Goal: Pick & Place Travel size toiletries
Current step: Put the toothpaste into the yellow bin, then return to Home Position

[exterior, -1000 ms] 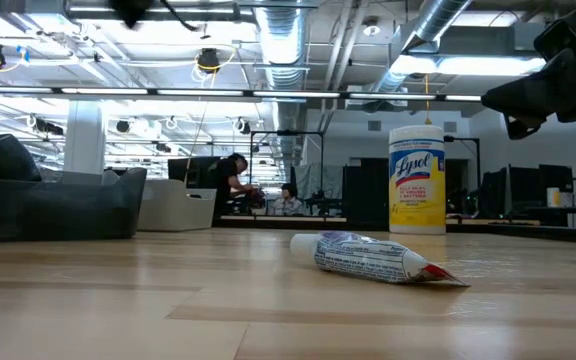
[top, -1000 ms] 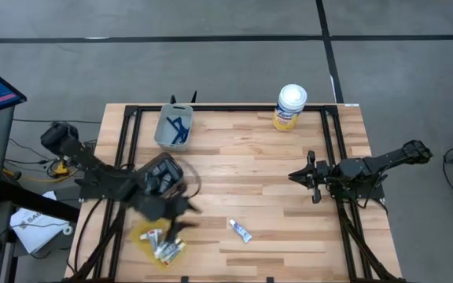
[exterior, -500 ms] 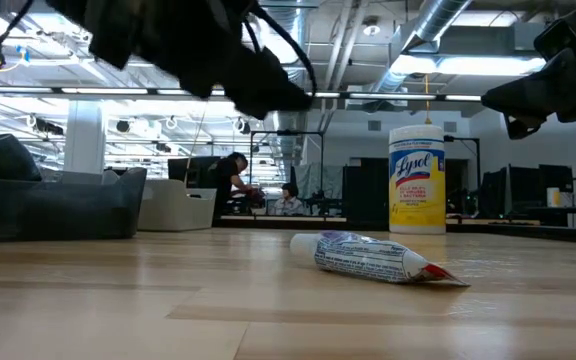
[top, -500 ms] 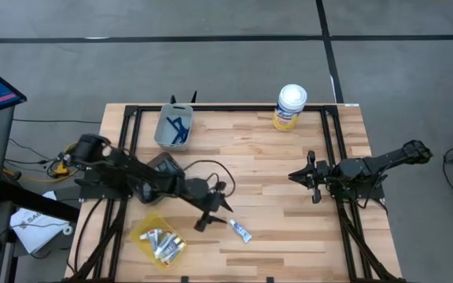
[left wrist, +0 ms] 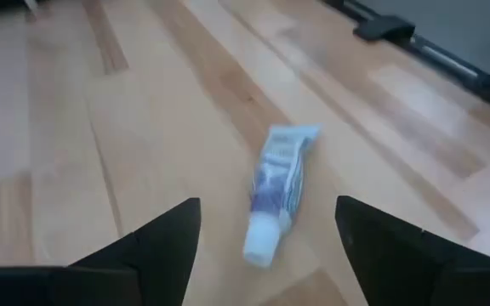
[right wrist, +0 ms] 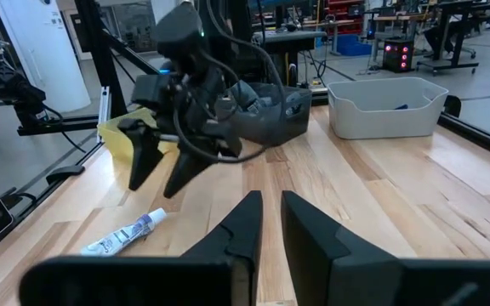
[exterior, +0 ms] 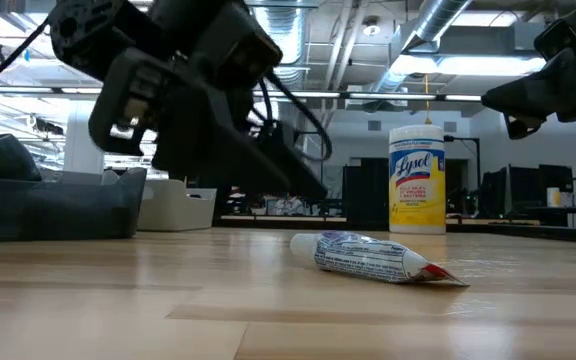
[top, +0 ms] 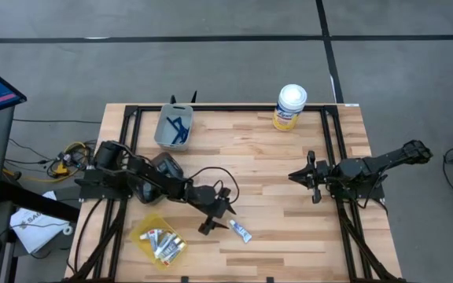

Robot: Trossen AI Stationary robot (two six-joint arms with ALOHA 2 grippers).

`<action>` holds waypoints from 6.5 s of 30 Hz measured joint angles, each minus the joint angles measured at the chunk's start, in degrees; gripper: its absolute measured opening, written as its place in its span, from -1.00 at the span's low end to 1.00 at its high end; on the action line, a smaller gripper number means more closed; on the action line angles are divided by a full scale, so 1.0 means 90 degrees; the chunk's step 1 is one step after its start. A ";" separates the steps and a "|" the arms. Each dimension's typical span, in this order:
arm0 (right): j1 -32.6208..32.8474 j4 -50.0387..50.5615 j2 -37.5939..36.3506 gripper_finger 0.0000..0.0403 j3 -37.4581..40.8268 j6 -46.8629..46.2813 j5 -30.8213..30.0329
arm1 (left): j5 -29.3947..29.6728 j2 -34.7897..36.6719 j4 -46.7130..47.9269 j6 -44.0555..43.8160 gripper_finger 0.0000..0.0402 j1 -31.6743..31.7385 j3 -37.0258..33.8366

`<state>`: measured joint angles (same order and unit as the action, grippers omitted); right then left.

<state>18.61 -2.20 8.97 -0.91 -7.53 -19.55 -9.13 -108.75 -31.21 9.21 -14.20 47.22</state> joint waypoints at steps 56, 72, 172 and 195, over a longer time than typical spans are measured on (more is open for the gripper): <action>0.0001 -0.0003 0.0000 -0.80 0.0000 0.0000 -0.0002 | -0.0321 0.1124 0.1077 -0.2169 -0.74 -0.0174 0.0318; 0.0001 -0.0021 0.0002 -0.80 0.0005 0.0000 -0.0001 | 0.0148 0.5969 0.6303 -0.7114 -0.74 -0.2833 -0.0899; 0.0000 -0.0002 0.0002 -0.80 0.0000 0.0000 0.0002 | 0.1183 1.2031 0.1504 -0.1620 0.04 -0.1292 -0.5209; 0.0000 -0.0002 0.0002 -0.80 0.0000 0.0000 0.0002 | 0.0913 1.1886 0.2592 -0.1581 0.04 -0.1253 -0.5209</action>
<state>18.61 -2.22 8.99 -0.91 -7.53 -19.53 -0.91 -1.77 -7.88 -5.02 -25.47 0.34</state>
